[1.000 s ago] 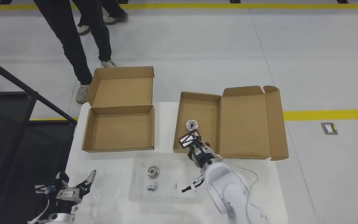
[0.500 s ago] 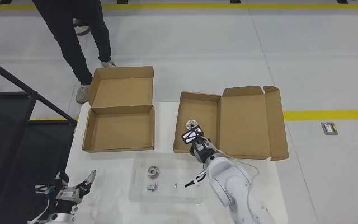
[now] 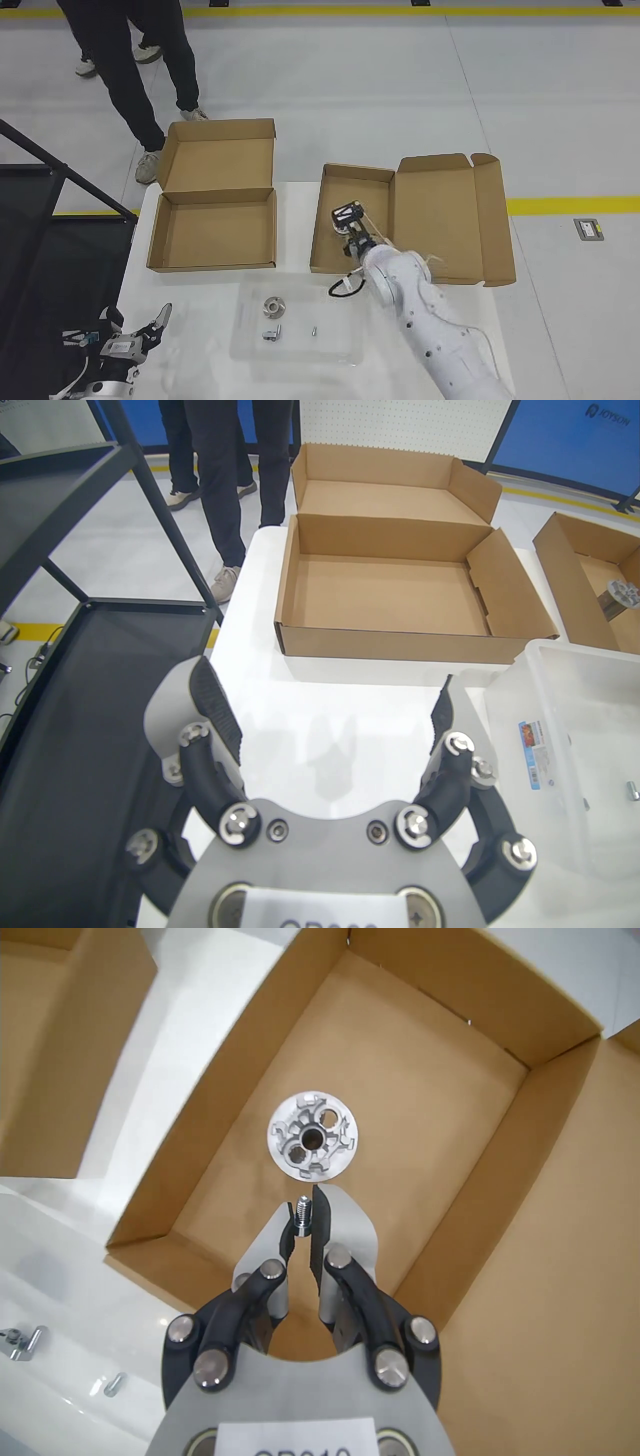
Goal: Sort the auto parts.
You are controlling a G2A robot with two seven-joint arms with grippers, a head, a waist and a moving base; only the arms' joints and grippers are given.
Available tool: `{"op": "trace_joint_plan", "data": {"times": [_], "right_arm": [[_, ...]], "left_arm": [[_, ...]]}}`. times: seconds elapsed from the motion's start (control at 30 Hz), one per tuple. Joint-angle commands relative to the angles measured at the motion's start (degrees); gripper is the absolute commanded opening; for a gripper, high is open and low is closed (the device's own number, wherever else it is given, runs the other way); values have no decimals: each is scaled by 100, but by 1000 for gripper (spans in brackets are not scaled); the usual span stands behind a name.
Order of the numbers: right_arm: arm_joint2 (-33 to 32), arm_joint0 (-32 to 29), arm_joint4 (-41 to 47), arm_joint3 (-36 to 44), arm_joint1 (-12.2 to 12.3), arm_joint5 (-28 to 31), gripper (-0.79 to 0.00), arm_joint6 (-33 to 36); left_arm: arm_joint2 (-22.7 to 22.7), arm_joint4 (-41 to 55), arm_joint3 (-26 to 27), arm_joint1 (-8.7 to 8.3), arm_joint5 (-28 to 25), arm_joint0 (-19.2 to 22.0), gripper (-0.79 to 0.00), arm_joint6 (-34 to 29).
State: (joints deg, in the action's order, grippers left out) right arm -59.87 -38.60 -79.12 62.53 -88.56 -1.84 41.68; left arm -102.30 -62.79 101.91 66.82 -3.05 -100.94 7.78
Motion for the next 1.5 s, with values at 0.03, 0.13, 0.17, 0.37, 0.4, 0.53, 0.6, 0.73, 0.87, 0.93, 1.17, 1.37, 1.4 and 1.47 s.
{"op": "trace_joint_plan", "data": {"times": [0.03, 0.13, 0.17, 0.37, 0.4, 0.53, 0.6, 0.73, 0.87, 0.93, 1.17, 1.37, 1.4, 1.47], "right_arm": [[92, 342, 77, -645, -65, 28, -785, 101], [177, 530, 106, -1042, -119, 46, -785, 127], [198, 585, 95, -1160, -133, 35, -785, 133], [312, 837, 111, -1686, -215, 68, -785, 179], [326, 868, 120, -1754, -227, 89, -785, 181], [377, 964, 136, -1966, -273, 95, -616, 165], [392, 998, 154, -2042, -293, 84, -600, 135], [399, 1046, 176, -2166, -320, 81, -588, 74], [379, 1063, 184, -2211, -330, 70, -585, 17], [364, 1058, 179, -2204, -329, 68, -597, 11], [251, 945, 97, -1990, -280, 40, -585, -24], [59, 670, 26, -1491, -174, 244, -576, -27], [12, 605, 9, -1367, -149, 283, -570, -26], [-76, 462, -31, -1110, -100, 361, -560, 17]], "left_arm": [[0, 0, 0, 0, 0, 0, 0, 0], [0, 0, 0, 0, 0, 0, 0, 0], [0, 0, 0, 0, 0, 0, 0, 0], [0, 0, 0, 0, 0, 0, 0, 0], [0, 0, 0, 0, 0, 0, 0, 0], [0, 0, 0, 0, 0, 0, 0, 0], [0, 0, 0, 0, 0, 0, 0, 0], [0, 0, 0, 0, 0, 0, 0, 0], [0, 0, 0, 0, 0, 0, 0, 0], [0, 0, 0, 0, 0, 0, 0, 0], [0, 0, 0, 0, 0, 0, 0, 0], [0, 0, 0, 0, 0, 0, 0, 0], [0, 0, 0, 0, 0, 0, 0, 0], [0, 0, 0, 0, 0, 0, 0, 0]]}}
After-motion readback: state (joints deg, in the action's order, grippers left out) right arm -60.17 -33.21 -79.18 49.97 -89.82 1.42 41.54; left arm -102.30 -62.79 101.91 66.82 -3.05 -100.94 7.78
